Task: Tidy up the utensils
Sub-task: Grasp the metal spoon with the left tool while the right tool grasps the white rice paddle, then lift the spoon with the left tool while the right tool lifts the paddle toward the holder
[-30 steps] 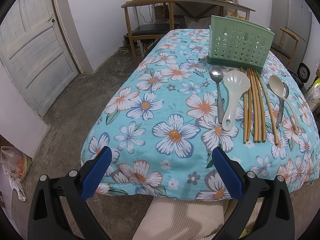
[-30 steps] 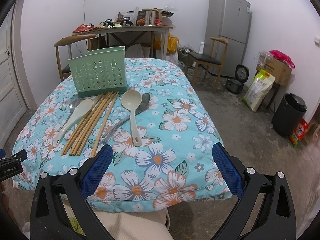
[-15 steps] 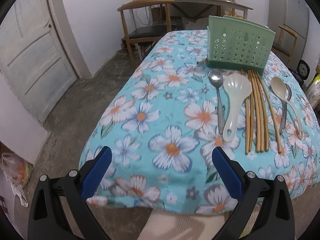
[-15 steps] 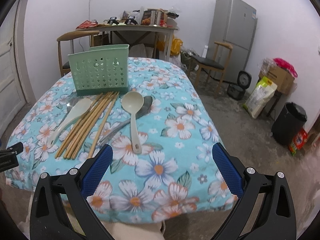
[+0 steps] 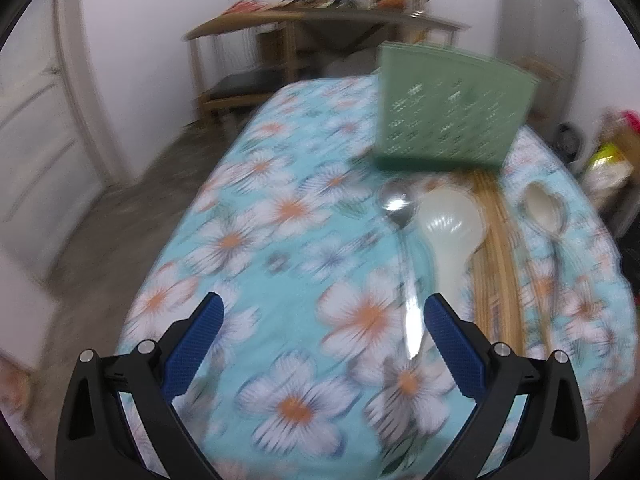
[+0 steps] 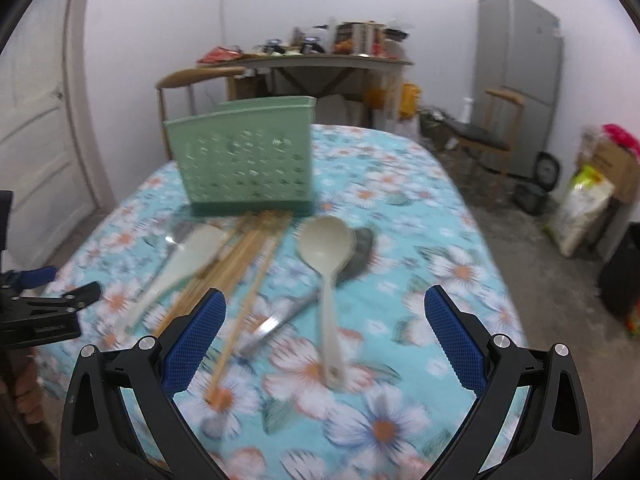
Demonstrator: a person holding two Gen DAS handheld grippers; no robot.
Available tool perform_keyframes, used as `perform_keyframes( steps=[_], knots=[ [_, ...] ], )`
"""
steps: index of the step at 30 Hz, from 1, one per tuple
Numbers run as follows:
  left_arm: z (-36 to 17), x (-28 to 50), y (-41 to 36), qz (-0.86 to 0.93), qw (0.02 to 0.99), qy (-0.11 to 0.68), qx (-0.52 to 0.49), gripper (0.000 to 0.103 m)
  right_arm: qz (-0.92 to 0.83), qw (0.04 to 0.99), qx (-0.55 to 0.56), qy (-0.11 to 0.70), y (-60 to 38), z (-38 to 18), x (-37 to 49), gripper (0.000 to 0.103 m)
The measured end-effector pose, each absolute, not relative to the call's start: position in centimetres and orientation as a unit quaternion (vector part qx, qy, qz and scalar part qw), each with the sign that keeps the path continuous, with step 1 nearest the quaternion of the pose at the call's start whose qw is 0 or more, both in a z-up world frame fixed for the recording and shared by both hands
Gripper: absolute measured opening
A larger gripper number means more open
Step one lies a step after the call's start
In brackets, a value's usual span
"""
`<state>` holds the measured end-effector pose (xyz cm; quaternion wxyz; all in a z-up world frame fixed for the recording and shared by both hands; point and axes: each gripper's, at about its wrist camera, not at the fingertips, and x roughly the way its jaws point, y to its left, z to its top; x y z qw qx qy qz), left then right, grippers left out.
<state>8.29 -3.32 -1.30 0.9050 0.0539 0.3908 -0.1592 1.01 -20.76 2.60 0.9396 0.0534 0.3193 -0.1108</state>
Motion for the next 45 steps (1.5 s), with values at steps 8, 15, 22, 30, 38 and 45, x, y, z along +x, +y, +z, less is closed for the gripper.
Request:
perform_keyframes(
  steps=[8,15,22,30,38,45],
  knots=[
    [-1.0,13.3,-3.8,-0.241,0.883,0.401,-0.023,0.099,-0.018,0.939,0.100,0.329,-20.6,2.3,6.4,0.095],
    [-0.6,17.3,-6.2,-0.305,0.866,0.395,0.022,0.094,0.097,0.895,0.163,0.403,-21.2,0.5,13.1,0.062],
    [-3.0,21.9,-7.9,-0.374,0.813,0.443,0.053,0.055,0.163,0.854,0.176,0.461,-20.4,-2.1,17.6,0.042],
    [-5.2,24.9,-8.7,-0.434,0.764,0.475,0.040,0.038,0.192,0.835,0.168,0.487,-19.4,-3.3,19.2,0.029],
    [-5.9,26.4,-8.1,-0.496,0.715,0.493,0.008,0.027,0.217,0.827,0.139,0.500,-19.3,-3.3,20.0,0.024],
    [-6.1,25.3,-8.5,-0.498,0.715,0.490,0.034,0.010,0.230,0.822,0.103,0.511,-18.4,-3.7,19.2,0.012]
  ],
)
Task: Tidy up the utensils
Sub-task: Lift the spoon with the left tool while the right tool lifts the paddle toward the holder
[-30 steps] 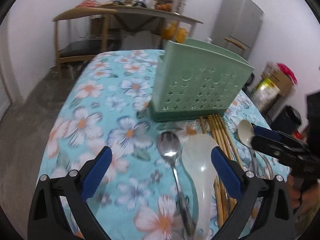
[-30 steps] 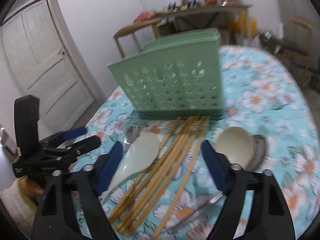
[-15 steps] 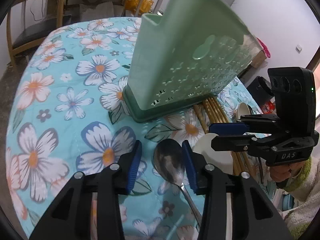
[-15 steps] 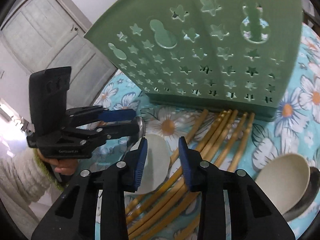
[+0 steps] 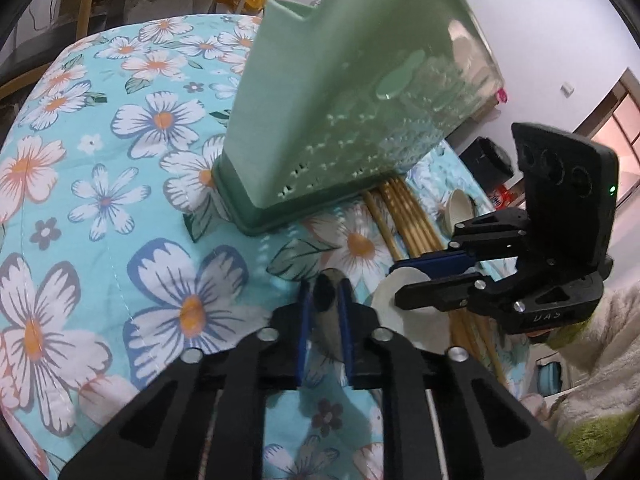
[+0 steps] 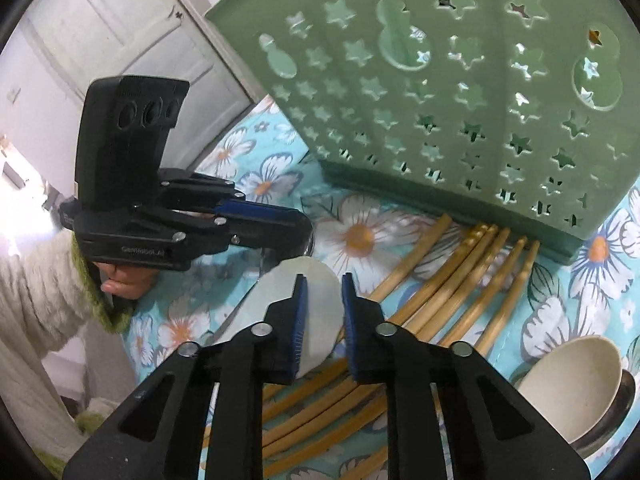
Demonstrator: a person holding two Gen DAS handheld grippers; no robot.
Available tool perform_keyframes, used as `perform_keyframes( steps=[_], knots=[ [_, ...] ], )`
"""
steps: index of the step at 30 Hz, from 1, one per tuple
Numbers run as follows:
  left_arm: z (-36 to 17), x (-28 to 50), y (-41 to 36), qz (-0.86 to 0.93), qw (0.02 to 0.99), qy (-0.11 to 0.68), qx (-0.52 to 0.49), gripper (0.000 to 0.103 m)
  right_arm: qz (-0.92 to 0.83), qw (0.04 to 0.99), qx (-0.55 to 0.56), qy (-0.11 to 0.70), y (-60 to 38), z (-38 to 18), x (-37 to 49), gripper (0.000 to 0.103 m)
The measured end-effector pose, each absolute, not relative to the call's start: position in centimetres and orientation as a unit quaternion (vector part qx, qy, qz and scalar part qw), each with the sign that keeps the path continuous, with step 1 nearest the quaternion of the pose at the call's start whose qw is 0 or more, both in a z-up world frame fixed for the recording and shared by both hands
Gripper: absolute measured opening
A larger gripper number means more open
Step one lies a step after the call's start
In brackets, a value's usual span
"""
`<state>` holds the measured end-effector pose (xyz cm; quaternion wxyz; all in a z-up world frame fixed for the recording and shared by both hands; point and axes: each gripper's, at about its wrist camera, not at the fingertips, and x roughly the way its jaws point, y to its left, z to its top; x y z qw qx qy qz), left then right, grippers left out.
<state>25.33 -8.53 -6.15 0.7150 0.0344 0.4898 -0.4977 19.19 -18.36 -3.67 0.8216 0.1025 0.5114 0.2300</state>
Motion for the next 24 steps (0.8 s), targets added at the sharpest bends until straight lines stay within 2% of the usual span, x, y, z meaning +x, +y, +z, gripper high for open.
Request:
perform_keyframes(
  steps=[8,14,18,24],
  knots=[
    [-5.8,23.4,-9.5,-0.480,0.742,0.463,0.062,0.003,0.233,0.826,0.122,0.498,-18.4,-3.3,18.2,0.006],
    [-3.4,21.5,-8.5,-0.444,0.779,0.438,0.068,0.002,0.217,0.848,0.132,0.466,-19.7,-0.4,15.9,0.003],
    [0.2,19.9,-7.3,-0.415,0.812,0.404,0.075,0.002,0.199,0.878,0.117,0.420,-20.9,4.0,13.7,0.000],
    [7.6,18.1,-5.8,-0.378,0.866,0.319,0.068,0.002,0.156,0.934,0.083,0.310,-24.0,12.1,10.3,0.000]
  ],
)
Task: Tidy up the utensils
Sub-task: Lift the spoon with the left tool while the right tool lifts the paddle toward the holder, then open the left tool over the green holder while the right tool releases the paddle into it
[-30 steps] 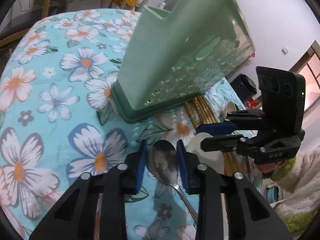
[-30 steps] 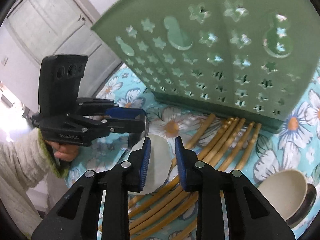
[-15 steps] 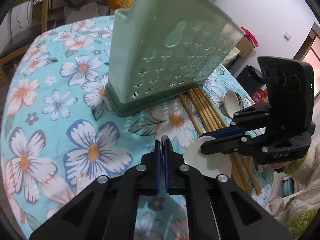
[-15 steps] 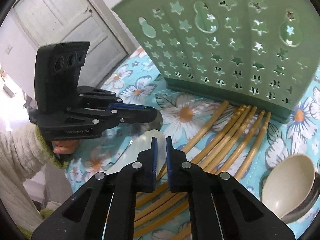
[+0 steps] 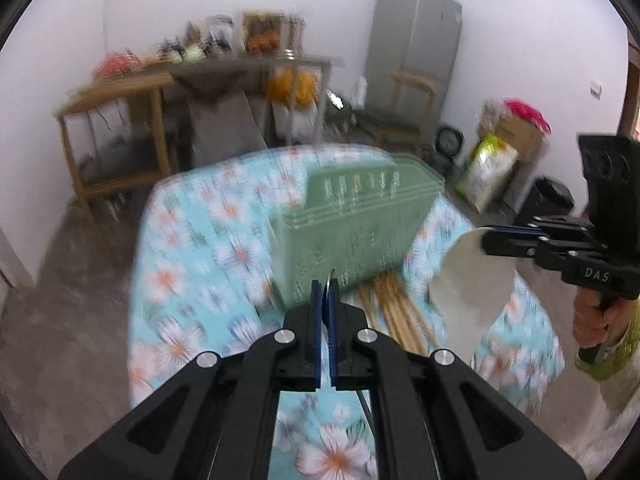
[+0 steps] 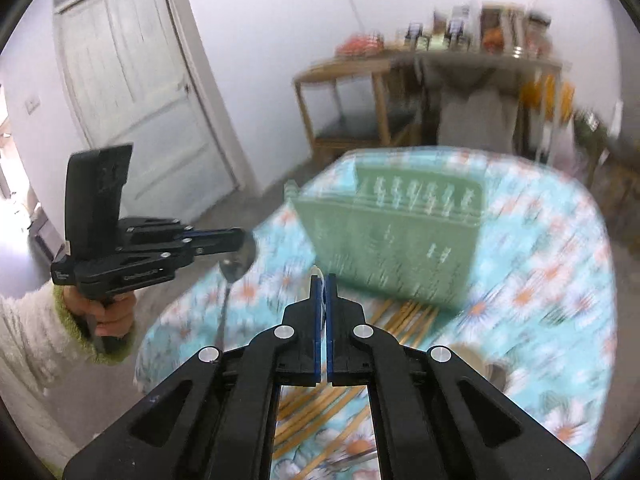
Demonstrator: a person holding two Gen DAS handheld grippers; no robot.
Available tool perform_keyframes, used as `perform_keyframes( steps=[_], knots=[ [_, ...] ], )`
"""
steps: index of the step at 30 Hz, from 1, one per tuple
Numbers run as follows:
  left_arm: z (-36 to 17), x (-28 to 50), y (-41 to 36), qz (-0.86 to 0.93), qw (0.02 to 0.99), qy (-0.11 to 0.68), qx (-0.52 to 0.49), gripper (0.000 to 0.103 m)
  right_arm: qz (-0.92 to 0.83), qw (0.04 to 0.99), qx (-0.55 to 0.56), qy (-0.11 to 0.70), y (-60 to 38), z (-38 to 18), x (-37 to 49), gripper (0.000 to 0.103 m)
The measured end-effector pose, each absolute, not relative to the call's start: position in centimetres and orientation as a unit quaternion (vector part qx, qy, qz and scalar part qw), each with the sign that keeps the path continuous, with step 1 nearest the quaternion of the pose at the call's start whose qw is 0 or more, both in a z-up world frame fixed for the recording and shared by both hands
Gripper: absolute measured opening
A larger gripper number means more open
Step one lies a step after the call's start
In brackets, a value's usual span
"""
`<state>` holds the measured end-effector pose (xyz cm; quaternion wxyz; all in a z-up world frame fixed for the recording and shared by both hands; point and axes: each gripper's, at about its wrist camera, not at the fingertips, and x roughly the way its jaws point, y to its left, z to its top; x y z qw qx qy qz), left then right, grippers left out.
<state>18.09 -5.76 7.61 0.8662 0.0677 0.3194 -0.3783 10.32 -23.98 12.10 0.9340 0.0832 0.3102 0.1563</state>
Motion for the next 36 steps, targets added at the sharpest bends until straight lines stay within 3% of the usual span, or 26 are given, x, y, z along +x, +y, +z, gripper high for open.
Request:
perform_keyframes(
  steps=[7,12,21,36],
  knots=[
    [17.6,19.1,-3.2,-0.310,0.930,0.197,-0.009,0.002,0.100,0.976,0.063,0.183,-28.1,20.2,8.3,0.000],
    [21.6,20.1,-3.3,-0.256,0.960,0.104,-0.045,0.002,0.057,0.989,0.042,0.127,-28.8,22.3,10.3,0.000],
    [17.2,24.2,-7.6,-0.232,0.966,0.110,-0.009,0.002,-0.004,0.988,-0.016,0.151,-28.9,17.3,16.5,0.000],
    [9.8,28.2,-9.7,-0.239,0.956,0.168,0.000,0.002,-0.006,0.976,-0.034,0.216,-27.9,13.2,19.1,0.000]
  ],
)
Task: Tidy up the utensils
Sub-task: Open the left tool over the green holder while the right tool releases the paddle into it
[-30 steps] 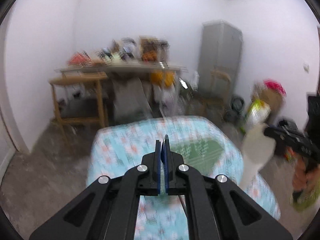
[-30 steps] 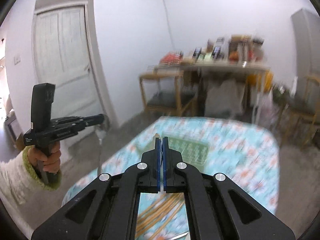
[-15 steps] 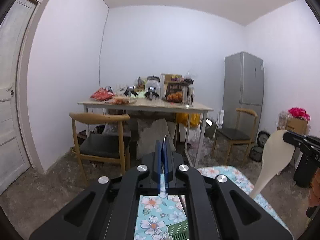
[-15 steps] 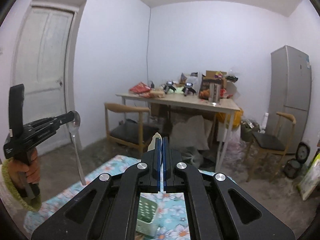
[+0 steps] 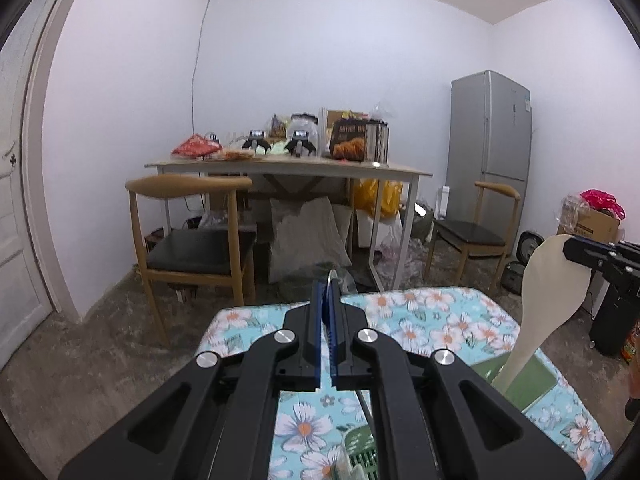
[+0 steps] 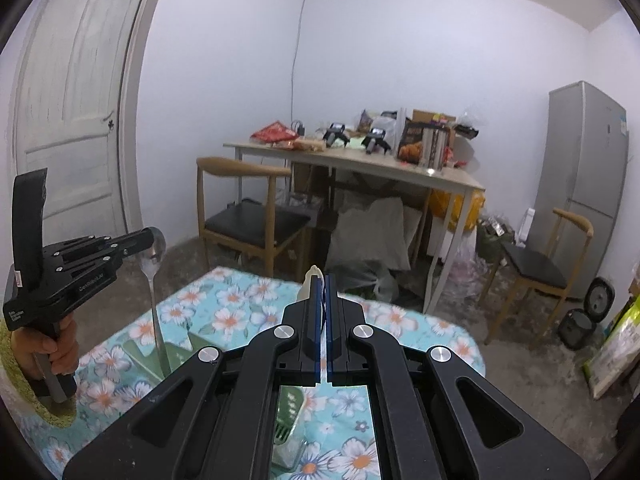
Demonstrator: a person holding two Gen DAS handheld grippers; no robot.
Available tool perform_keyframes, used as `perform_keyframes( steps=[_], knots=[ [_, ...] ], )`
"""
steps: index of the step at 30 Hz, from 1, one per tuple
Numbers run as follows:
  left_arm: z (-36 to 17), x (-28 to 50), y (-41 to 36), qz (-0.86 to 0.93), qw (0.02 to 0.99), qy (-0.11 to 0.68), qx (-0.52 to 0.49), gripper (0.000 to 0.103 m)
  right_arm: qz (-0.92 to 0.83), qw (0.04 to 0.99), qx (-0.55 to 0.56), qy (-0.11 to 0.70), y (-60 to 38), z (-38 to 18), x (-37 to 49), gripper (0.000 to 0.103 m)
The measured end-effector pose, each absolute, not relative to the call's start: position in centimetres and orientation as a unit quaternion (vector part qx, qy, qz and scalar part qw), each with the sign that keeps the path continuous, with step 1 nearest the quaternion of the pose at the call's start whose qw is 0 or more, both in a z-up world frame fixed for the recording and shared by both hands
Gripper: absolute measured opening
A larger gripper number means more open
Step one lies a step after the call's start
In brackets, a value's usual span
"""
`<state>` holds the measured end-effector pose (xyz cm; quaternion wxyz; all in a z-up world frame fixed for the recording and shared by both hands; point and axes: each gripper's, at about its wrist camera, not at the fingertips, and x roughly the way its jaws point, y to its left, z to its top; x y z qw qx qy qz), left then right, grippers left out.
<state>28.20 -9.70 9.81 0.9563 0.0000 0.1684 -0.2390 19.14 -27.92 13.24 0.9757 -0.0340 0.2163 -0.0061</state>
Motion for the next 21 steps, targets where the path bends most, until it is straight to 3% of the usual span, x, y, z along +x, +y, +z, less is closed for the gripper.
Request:
perform_keyframes(
  steps=[8,9,11,13,18,21],
  knots=[
    [7.2,28.6,-9.6,-0.254,0.941,0.221,-0.019,0.009,0.005,0.965,-0.003,0.264,-27.4,10.8,19.3,0.004],
    [7.2,28.3,-9.6,-0.254,0.942,0.219,-0.018,0.011,0.008,0.964,0.006,0.267,-27.6,10.8,19.1,0.014],
    [7.4,27.9,-9.5,-0.256,0.942,0.215,-0.020,0.029,0.009,0.964,0.022,0.266,-28.0,11.2,18.7,0.025],
    [7.6,27.4,-9.2,-0.262,0.942,0.209,-0.026,0.039,0.013,0.964,0.032,0.265,-28.3,11.6,18.1,0.026],
    [8.5,26.0,-8.6,-0.264,0.943,0.201,-0.028,0.048,0.016,0.964,0.054,0.258,-28.8,12.6,16.3,0.032],
    [9.1,24.8,-7.9,-0.263,0.943,0.199,-0.034,0.055,0.017,0.967,0.066,0.246,-29.3,13.4,14.4,0.042]
  ],
)
